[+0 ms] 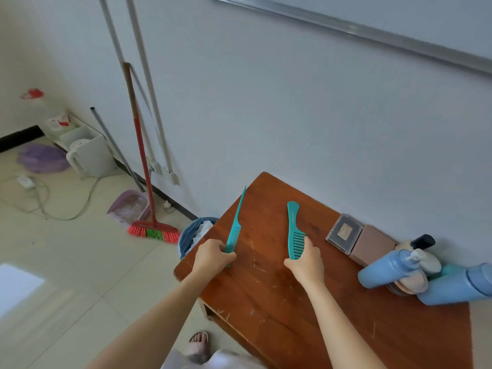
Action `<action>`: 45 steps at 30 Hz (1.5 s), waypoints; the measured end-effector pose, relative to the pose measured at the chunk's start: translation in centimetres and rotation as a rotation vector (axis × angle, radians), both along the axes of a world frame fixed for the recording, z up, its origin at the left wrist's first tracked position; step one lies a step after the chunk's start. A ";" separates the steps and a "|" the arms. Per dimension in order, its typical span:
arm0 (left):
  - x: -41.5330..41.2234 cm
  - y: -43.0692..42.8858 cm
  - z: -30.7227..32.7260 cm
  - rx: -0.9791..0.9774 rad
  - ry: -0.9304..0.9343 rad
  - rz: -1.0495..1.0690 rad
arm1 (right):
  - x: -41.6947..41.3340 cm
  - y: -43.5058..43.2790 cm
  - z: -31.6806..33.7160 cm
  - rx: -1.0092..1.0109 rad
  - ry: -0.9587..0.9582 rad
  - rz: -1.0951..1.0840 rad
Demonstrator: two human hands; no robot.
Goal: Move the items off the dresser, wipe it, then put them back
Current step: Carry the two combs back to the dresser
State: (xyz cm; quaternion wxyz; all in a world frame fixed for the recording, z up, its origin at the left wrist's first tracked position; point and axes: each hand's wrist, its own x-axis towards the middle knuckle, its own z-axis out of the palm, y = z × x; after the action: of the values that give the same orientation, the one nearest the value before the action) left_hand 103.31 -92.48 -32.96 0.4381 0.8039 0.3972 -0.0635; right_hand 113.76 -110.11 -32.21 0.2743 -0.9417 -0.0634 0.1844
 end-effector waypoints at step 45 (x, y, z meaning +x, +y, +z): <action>-33.4 -8.9 9.3 0.104 -0.393 -1.967 | -66.6 6.8 8.3 -0.256 -0.451 -1.655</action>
State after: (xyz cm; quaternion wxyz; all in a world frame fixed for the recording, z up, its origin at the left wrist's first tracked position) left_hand 69.90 -101.38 -23.67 0.2132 0.7894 -0.5206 -0.2458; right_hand 47.17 -103.34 -23.94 0.1932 -0.7229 0.6105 -0.2597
